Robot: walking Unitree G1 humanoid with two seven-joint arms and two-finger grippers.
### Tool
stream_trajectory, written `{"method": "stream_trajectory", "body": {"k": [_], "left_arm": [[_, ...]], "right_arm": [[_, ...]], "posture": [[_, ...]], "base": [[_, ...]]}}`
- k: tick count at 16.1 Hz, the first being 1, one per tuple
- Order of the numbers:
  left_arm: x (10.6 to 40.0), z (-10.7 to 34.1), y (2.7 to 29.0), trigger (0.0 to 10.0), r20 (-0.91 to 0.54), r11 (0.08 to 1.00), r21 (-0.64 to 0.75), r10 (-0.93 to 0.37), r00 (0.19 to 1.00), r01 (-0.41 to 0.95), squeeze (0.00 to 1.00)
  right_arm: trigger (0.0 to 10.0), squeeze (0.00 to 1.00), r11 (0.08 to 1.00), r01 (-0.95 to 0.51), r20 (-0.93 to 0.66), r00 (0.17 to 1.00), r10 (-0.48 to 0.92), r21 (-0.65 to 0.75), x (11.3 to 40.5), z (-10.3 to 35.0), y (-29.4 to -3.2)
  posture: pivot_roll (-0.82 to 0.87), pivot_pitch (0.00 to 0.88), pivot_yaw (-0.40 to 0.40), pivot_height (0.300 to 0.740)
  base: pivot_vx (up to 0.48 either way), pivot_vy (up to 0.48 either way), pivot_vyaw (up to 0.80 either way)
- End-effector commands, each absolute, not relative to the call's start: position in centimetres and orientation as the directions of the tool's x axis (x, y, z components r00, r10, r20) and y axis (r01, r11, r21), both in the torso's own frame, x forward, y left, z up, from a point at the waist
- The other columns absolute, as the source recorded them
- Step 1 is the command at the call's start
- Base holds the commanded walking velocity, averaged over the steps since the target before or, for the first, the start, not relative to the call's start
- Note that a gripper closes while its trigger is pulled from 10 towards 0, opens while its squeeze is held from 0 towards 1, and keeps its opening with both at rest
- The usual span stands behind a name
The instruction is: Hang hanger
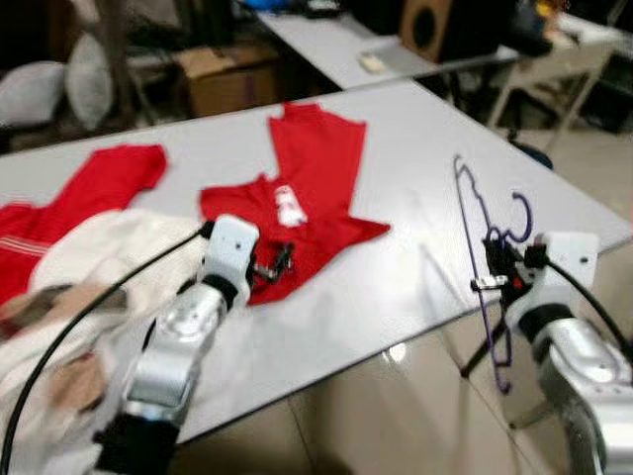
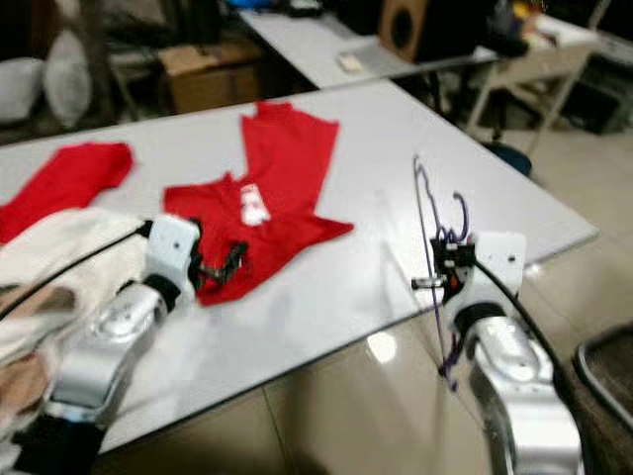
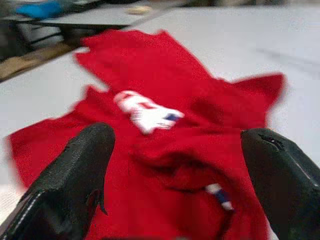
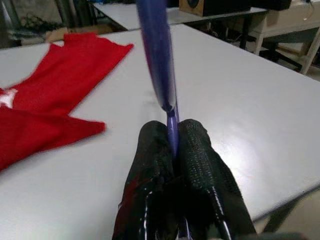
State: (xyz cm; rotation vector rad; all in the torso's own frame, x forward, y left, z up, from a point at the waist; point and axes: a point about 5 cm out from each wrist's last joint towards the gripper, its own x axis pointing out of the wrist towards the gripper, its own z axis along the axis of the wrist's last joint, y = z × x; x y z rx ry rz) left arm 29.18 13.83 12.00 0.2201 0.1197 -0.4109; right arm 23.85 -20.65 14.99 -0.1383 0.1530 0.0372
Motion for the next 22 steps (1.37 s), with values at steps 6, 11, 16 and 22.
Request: {"method": "stream_trajectory", "body": {"k": [6,11,16,22], "left_arm": [[30.2,10.0,15.9,10.0,-0.357,0.817,0.242,-0.427,0.831,0.523,0.00],[30.7,8.8,16.5,8.0,-0.389,0.824,0.160,-0.453,0.802,0.543,0.00],[30.8,7.9,16.9,0.0,-0.421,0.829,0.144,-0.443,0.791,0.541,0.00],[30.4,8.0,17.2,0.0,-0.396,0.820,0.121,-0.476,0.785,0.559,0.00]], "right_arm": [[10.0,0.00,0.988,-0.083,-0.150,0.987,0.063,-0.130,23.6,15.2,-21.5],[10.0,0.00,0.988,-0.094,-0.149,0.986,0.076,-0.119,23.3,15.2,-21.6],[10.0,0.00,0.988,-0.100,-0.149,0.985,0.082,-0.119,23.3,15.2,-21.5],[10.0,0.00,0.987,-0.110,-0.152,0.984,0.091,-0.120,23.4,15.1,-21.4]], "posture": [[-0.07,0.000,0.019,0.740],[-0.08,0.000,0.029,0.740],[-0.09,0.000,0.028,0.740],[-0.09,0.000,0.023,0.740]], "base": [[0.000,0.000,0.00],[0.000,0.000,0.00],[0.000,0.000,0.00],[0.000,0.000,0.00]]}}
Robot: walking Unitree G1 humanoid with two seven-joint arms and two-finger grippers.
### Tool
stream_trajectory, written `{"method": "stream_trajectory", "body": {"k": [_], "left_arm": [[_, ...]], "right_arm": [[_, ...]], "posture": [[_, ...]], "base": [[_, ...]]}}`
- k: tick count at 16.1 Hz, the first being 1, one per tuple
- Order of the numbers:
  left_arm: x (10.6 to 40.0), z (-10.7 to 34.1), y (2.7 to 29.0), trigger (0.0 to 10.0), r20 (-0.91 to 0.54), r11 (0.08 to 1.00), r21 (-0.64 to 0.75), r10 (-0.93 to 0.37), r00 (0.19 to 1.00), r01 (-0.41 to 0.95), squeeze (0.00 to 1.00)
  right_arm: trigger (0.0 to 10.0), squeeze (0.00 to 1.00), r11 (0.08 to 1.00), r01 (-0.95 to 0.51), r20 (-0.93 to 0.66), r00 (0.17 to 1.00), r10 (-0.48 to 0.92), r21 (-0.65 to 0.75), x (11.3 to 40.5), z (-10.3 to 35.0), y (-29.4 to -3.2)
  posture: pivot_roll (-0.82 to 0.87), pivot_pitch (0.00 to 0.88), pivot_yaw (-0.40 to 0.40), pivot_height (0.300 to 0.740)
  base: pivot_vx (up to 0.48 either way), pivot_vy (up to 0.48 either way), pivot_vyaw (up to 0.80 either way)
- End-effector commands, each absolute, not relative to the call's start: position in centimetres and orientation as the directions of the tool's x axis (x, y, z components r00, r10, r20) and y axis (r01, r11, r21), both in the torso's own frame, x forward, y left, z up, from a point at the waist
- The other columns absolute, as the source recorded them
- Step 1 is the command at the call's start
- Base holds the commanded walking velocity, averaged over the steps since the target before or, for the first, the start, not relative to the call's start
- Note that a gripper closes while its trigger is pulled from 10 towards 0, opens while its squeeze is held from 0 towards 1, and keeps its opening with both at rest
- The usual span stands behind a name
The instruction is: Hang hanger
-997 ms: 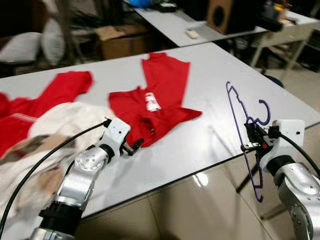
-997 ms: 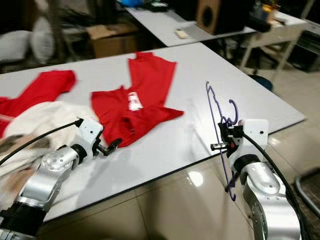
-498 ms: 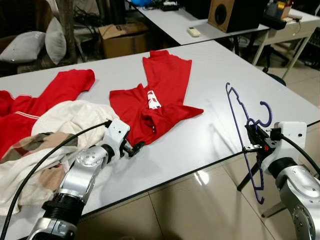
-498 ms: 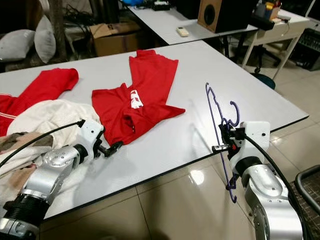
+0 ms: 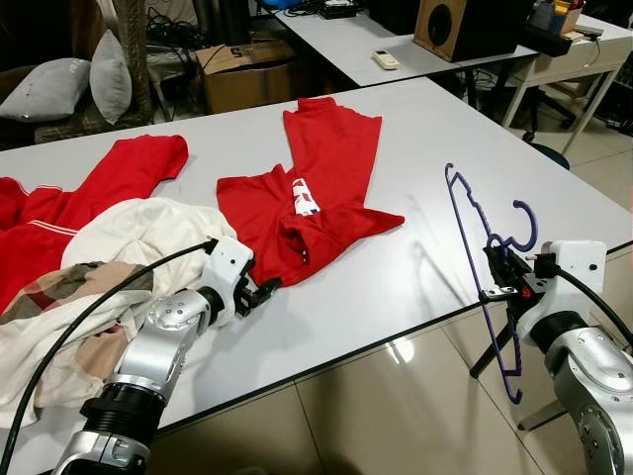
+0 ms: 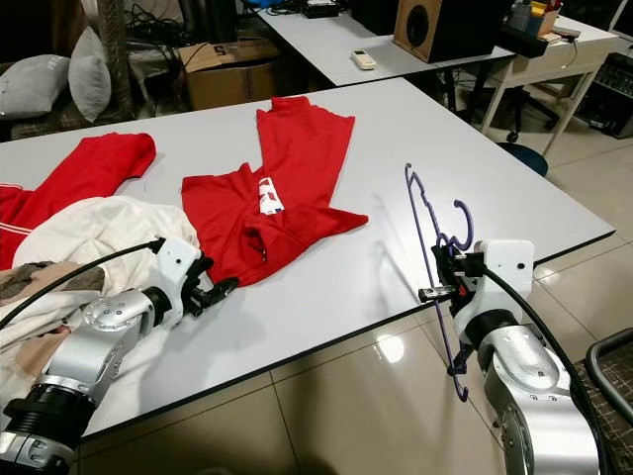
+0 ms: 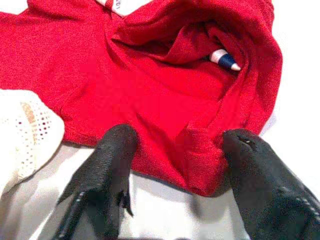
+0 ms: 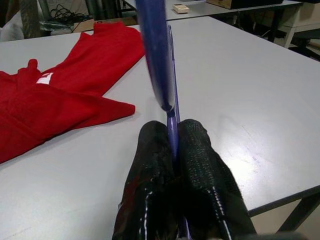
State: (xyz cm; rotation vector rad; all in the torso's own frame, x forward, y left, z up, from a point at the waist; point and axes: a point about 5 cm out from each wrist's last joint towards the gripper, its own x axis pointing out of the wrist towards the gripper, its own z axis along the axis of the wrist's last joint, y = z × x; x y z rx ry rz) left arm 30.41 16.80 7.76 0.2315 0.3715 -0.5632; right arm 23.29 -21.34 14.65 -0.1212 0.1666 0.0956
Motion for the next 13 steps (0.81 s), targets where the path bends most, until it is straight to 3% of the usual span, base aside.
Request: {"method": "stream_trajectory", "body": {"k": [1,8,13], "left_arm": [[30.3,8.0,17.2,0.0,-0.395,0.816,0.126,-0.480,0.783,0.564,0.00],[30.2,7.6,17.0,0.0,-0.405,0.797,0.158,-0.486,0.774,0.583,0.00],[31.1,8.9,16.3,0.0,-0.304,0.814,0.148,-0.503,0.809,0.561,0.00]], "right_arm": [[10.0,0.00,0.986,-0.112,-0.153,0.984,0.093,-0.120,23.4,15.0,-21.4],[10.0,0.00,0.986,-0.116,-0.155,0.983,0.096,-0.123,23.2,15.0,-21.4],[10.0,0.00,0.975,-0.179,-0.111,0.980,0.165,-0.131,23.0,15.8,-21.7]], "posture": [[-0.09,0.000,0.023,0.740],[-0.09,0.000,0.024,0.740],[-0.09,0.000,0.025,0.740]], "base": [[0.000,0.000,0.00],[0.000,0.000,0.00],[0.000,0.000,0.00]]}}
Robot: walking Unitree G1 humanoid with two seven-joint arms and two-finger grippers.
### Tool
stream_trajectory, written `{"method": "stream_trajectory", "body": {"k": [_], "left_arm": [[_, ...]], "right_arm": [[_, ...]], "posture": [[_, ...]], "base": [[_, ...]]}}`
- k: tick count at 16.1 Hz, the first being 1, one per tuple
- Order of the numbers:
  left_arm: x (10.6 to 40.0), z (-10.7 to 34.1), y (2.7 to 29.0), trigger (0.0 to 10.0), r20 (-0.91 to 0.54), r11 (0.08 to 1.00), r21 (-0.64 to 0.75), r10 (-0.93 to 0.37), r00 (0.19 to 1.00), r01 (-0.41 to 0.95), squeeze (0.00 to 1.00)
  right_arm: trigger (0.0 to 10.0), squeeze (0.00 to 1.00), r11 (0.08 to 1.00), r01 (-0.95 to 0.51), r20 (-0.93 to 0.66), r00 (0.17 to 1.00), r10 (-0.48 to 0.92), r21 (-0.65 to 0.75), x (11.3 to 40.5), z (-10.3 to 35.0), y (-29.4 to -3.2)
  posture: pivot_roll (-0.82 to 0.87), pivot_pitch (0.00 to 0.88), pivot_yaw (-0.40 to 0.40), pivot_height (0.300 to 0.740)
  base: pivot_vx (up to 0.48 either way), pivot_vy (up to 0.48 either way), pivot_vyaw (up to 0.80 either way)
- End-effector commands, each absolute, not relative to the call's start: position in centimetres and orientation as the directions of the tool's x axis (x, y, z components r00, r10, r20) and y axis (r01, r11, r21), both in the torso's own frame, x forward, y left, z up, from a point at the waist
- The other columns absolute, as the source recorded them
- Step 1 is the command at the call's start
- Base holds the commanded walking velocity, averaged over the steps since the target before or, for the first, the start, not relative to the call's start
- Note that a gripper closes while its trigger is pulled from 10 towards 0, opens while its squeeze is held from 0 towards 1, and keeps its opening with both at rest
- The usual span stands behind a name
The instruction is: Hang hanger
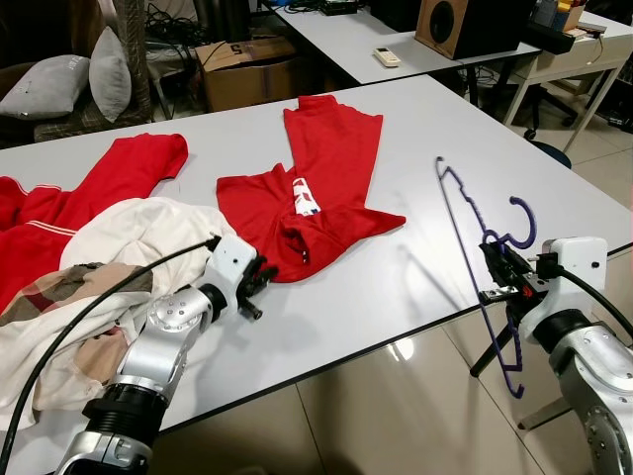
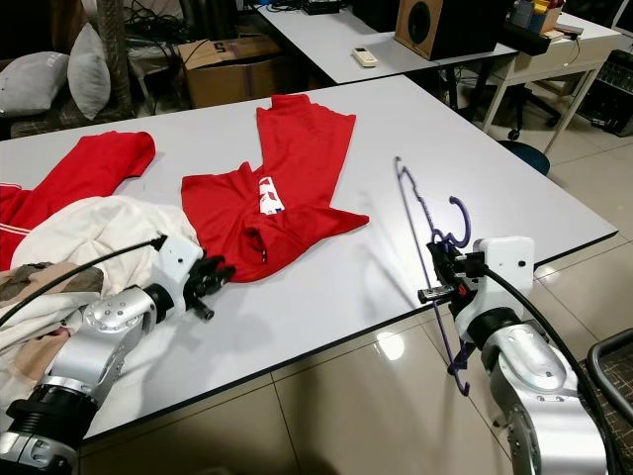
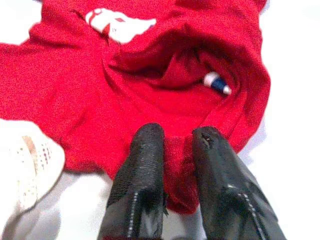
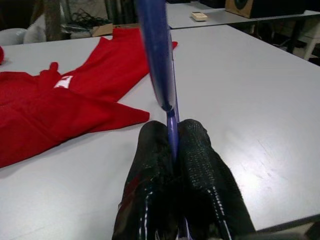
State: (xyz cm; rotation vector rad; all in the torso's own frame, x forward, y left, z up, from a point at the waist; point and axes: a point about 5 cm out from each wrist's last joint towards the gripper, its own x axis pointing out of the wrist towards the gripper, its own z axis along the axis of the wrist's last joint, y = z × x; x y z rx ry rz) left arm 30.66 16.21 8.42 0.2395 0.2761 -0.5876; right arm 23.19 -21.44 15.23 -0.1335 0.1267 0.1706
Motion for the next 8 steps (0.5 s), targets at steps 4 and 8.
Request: {"method": "stream_trajectory", "body": {"k": [4,8], "left_arm": [[33.5,11.6,14.4,0.0,-0.165,0.836,0.171,-0.498,0.851,0.522,0.00],[34.9,20.5,11.7,0.0,0.245,0.813,0.243,-0.579,0.778,0.529,0.00]], "right_arm": [[10.0,0.00,0.941,-0.325,-0.024,0.946,0.325,-0.094,22.1,17.5,-22.2],[10.0,0.00,0.878,-0.465,0.012,0.883,0.469,-0.115,21.0,19.5,-23.1]], "posture": [[-0.09,0.000,0.039,0.740],[-0.11,0.000,0.062,0.740]], "base": [[0.000,0.000,0.00],[0.000,0.000,0.00]]}}
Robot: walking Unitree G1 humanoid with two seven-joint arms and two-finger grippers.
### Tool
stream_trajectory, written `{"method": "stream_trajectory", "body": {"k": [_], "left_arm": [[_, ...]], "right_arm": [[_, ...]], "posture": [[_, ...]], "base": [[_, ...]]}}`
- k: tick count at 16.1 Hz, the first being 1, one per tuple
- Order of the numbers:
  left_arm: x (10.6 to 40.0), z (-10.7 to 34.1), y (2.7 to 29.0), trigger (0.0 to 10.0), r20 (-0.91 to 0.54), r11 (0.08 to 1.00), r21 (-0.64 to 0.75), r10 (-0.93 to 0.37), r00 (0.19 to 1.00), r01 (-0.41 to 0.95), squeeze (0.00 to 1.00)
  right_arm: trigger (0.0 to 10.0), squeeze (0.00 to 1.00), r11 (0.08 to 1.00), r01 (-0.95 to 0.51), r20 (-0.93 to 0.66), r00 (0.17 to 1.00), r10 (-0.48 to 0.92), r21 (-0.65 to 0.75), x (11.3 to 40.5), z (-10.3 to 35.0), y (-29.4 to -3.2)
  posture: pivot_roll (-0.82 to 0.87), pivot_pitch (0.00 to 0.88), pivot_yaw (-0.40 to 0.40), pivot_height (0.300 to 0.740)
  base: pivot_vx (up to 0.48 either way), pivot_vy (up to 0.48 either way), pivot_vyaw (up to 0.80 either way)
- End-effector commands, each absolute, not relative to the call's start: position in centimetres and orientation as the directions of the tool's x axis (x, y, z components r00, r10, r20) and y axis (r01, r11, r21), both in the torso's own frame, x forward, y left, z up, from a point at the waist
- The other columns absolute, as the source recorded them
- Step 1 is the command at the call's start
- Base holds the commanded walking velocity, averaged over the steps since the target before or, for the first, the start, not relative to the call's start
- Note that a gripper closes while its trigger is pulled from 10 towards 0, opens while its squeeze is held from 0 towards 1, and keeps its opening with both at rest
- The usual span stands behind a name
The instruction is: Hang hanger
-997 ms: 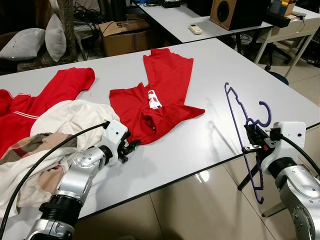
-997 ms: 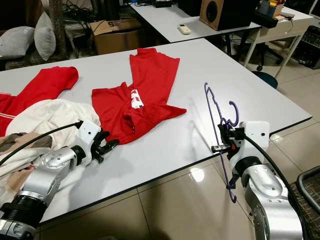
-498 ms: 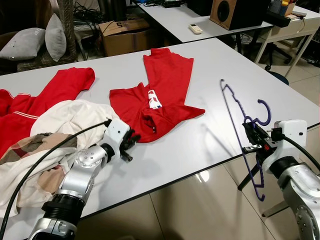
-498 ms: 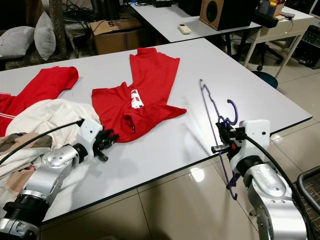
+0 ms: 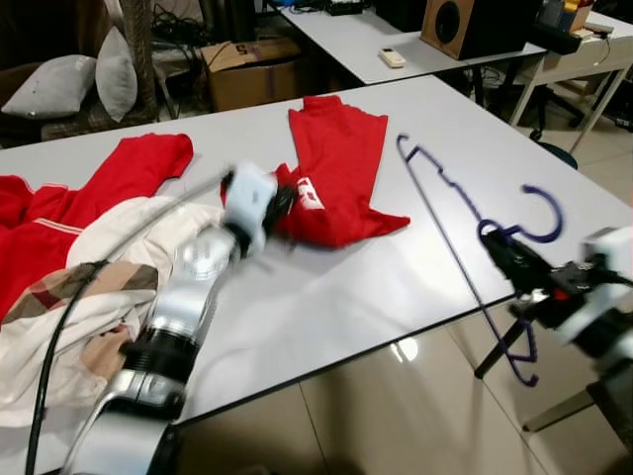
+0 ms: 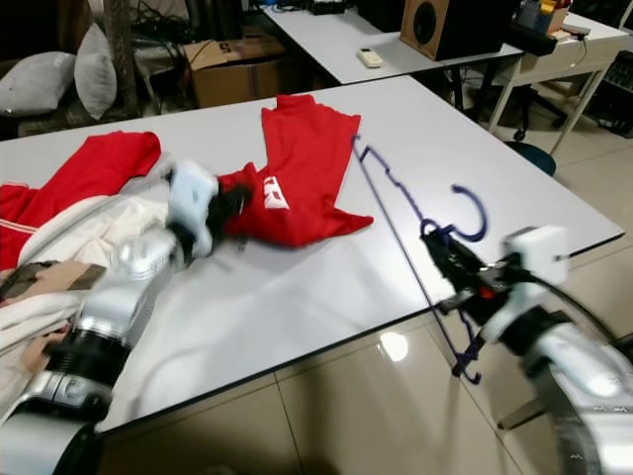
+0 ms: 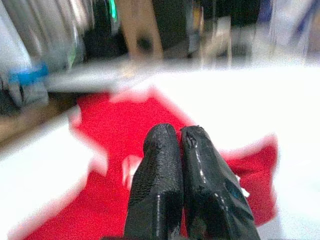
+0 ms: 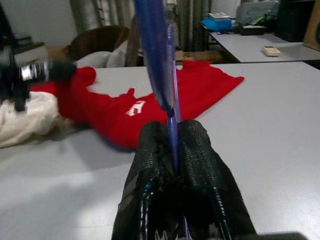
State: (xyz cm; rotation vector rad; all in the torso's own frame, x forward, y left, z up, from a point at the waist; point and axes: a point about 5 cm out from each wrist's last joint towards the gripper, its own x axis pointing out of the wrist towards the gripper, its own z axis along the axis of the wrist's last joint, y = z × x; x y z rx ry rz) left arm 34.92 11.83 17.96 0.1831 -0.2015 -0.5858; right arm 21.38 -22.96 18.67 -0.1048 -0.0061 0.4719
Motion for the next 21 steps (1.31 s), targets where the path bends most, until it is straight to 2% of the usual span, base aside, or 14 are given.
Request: {"method": "stream_trajectory", "body": {"k": [1,3,4,5,6,8,10,11,12,14,15,17,20,21], "left_arm": [[34.4,21.9,11.5,0.0,0.325,0.804,0.230,-0.594,0.736,0.548,0.00],[33.9,20.5,12.0,0.0,0.278,0.788,0.247,-0.615,0.738,0.564,0.00],[33.4,18.1,12.4,0.0,0.163,0.762,0.281,-0.638,0.753,0.584,0.00],[32.2,14.3,13.0,0.0,-0.034,0.688,0.369,-0.662,0.749,0.625,0.00],[31.2,12.7,13.2,0.0,-0.114,0.634,0.392,-0.685,0.720,0.666,0.00],[29.4,11.1,12.7,0.0,-0.186,0.563,0.375,-0.732,0.655,0.736,0.00],[28.7,10.9,11.7,0.0,-0.188,0.527,0.353,-0.769,0.611,0.773,0.00],[28.5,10.9,11.1,2.2,-0.173,0.526,0.339,-0.781,0.601,0.780,0.00],[28.5,10.8,10.7,10.0,-0.167,0.534,0.336,-0.777,0.607,0.776,0.00],[28.3,10.2,10.7,10.0,-0.204,0.519,0.339,-0.774,0.600,0.785,0.00],[27.9,10.0,10.9,10.0,-0.220,0.515,0.276,-0.788,0.575,0.812,1.00],[27.4,10.4,11.1,10.0,-0.212,0.491,0.232,-0.817,0.536,0.840,1.00],[26.9,11.1,11.6,10.0,-0.182,0.459,0.183,-0.853,0.489,0.869,1.00],[26.9,11.7,11.8,10.0,-0.141,0.474,0.125,-0.861,0.488,0.872,1.00]], "right_arm": [[10.0,0.00,0.882,-0.457,0.025,0.886,0.462,-0.111,20.9,19.7,-23.4],[10.0,0.00,0.888,-0.449,0.027,0.891,0.453,-0.097,20.7,19.5,-23.6],[10.0,0.00,0.881,-0.463,0.013,0.885,0.466,-0.091,20.4,19.1,-23.3],[10.0,0.00,0.868,-0.489,-0.013,0.872,0.490,-0.080,19.9,18.6,-22.9],[10.0,0.00,0.867,-0.492,-0.022,0.870,0.492,-0.077,19.7,18.4,-22.9],[10.0,0.00,0.871,-0.486,-0.042,0.874,0.484,-0.075,19.6,18.2,-23.3],[10.0,0.00,0.871,-0.484,-0.056,0.875,0.481,-0.085,19.7,18.1,-23.6],[10.0,0.00,0.872,-0.481,-0.063,0.876,0.478,-0.089,19.7,18.1,-23.7],[10.0,0.00,0.869,-0.486,-0.070,0.874,0.482,-0.088,19.6,18.1,-23.8],[10.0,0.00,0.852,-0.518,-0.110,0.854,0.509,-0.079,19.2,17.7,-23.6],[10.0,0.00,0.837,-0.542,-0.167,0.834,0.526,-0.073,18.8,17.0,-23.4],[10.0,0.00,0.833,-0.546,-0.230,0.825,0.516,-0.088,18.5,16.2,-23.6],[10.0,0.00,0.839,-0.538,-0.242,0.828,0.506,-0.087,18.5,16.0,-23.8],[10.0,0.00,0.839,-0.537,-0.243,0.828,0.505,-0.088,18.5,16.0,-23.8]], "posture": [[-0.11,0.000,0.064,0.740],[-0.10,0.000,0.064,0.740],[-0.11,0.000,0.064,0.740],[-0.10,0.000,0.060,0.740],[-0.10,0.000,0.056,0.740],[-0.10,0.000,0.048,0.740],[-0.10,0.000,0.042,0.740],[-0.10,0.000,0.040,0.740],[-0.11,0.000,0.039,0.740],[-0.11,0.000,0.039,0.740],[-0.11,0.000,0.041,0.740],[-0.11,0.000,0.040,0.740],[-0.11,0.000,0.040,0.740],[-0.11,0.000,0.040,0.740]], "base": [[0.000,0.000,0.00],[0.000,0.000,0.00],[0.000,0.000,0.00],[0.000,0.000,0.00],[0.000,0.000,0.00],[0.000,0.000,0.00],[0.000,0.000,0.00],[0.000,0.000,0.00],[0.000,0.000,0.00],[0.000,0.000,0.00],[0.000,0.000,0.00],[0.000,0.000,0.00],[0.000,0.000,0.00],[0.000,0.000,0.00]]}}
